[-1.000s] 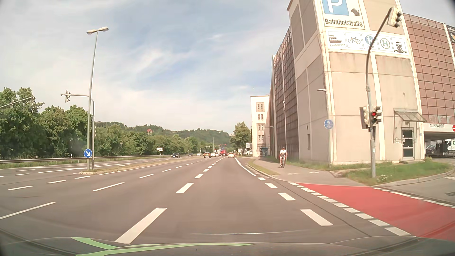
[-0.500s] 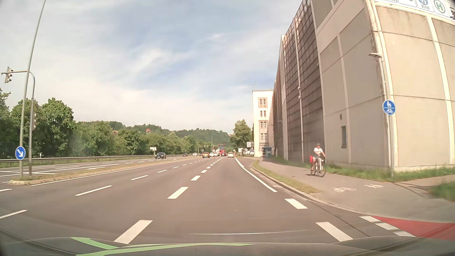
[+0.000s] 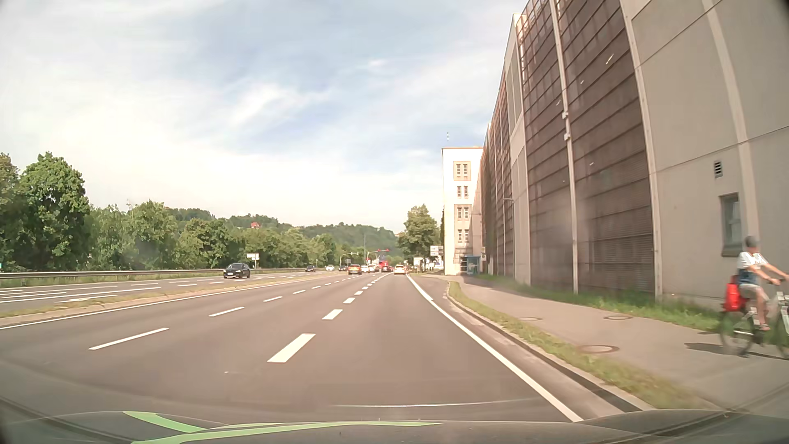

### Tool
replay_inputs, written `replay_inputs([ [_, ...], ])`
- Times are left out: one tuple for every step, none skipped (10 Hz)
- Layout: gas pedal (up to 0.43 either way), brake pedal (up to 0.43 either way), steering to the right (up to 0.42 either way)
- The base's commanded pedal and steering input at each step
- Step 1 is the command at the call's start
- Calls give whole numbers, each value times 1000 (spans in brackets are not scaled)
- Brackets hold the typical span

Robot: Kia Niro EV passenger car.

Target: Follow the waypoints while adhering to traffic rules and regulations

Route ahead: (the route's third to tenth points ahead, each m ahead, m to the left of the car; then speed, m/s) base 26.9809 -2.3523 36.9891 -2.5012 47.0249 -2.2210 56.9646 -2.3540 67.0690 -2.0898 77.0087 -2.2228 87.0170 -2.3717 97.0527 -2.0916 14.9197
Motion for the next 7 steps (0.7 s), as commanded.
replay_inputs([
  [59,0,1],
  [59,0,1],
  [59,0,1],
  [59,0,1],
  [59,0,1],
  [47,0,1],
  [47,0,1],
])
